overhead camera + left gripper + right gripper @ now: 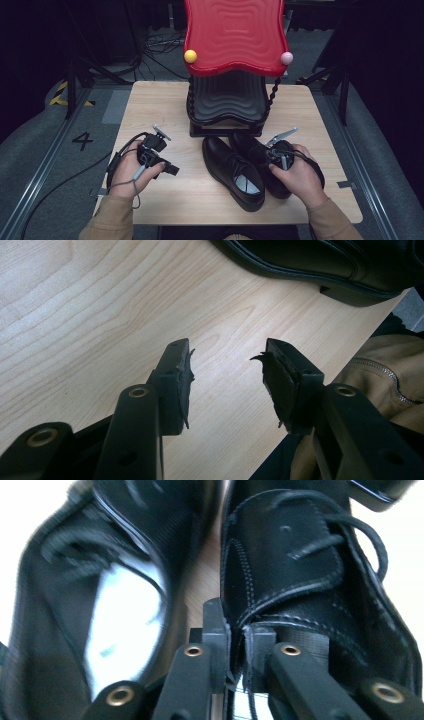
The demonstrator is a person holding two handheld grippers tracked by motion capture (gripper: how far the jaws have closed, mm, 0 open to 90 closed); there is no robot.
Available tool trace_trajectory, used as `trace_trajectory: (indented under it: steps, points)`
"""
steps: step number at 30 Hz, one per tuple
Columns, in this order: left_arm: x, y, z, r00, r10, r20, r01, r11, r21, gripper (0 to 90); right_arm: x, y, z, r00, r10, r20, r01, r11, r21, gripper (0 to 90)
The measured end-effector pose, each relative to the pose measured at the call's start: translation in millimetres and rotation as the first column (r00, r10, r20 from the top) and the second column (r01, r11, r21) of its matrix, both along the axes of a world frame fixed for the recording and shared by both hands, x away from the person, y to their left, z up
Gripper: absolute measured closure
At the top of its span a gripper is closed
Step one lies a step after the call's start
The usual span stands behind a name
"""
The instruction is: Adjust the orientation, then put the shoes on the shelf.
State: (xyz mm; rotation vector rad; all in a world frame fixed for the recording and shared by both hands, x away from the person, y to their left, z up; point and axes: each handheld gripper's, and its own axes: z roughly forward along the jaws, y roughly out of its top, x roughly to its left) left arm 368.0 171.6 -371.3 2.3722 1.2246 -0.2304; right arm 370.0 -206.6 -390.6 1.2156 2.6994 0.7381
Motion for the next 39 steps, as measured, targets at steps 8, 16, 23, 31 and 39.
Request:
trace_trajectory:
  steps: [8,16,23,31,39]
  points:
    - [1.4,-1.5,-0.7,1.0,-0.001,-0.003,0.001,1.0,-0.001,54.3,-1.9,7.4,-4.8,0.9999,0.01,-0.012,-0.01,0.999,0.031,77.0]
    - [3.0,-2.6,-0.7,1.0,-0.007,-0.002,0.007,1.0,0.0,54.3,-10.5,-11.2,20.2,0.9961,-0.061,-0.064,0.068,0.991,0.119,53.9]
    - [6.5,-7.1,-1.3,0.9998,-0.02,-0.005,0.02,0.9998,0.001,54.3,-17.8,-8.6,21.9,0.9942,-0.077,-0.076,0.085,0.99,0.111,46.8]
    - [7.2,-7.6,-2.3,0.9998,-0.018,-0.009,0.018,0.9998,0.003,54.0,-11.4,11.7,-4.3,0.9908,-0.085,-0.105,0.089,0.996,0.031,48.2]
    - [5.6,-6.5,-4.6,0.9999,-0.006,-0.014,0.007,0.9999,0.01,53.2,-3.5,41.2,-23.4,0.9963,-0.063,-0.059,0.055,0.991,-0.126,66.3]
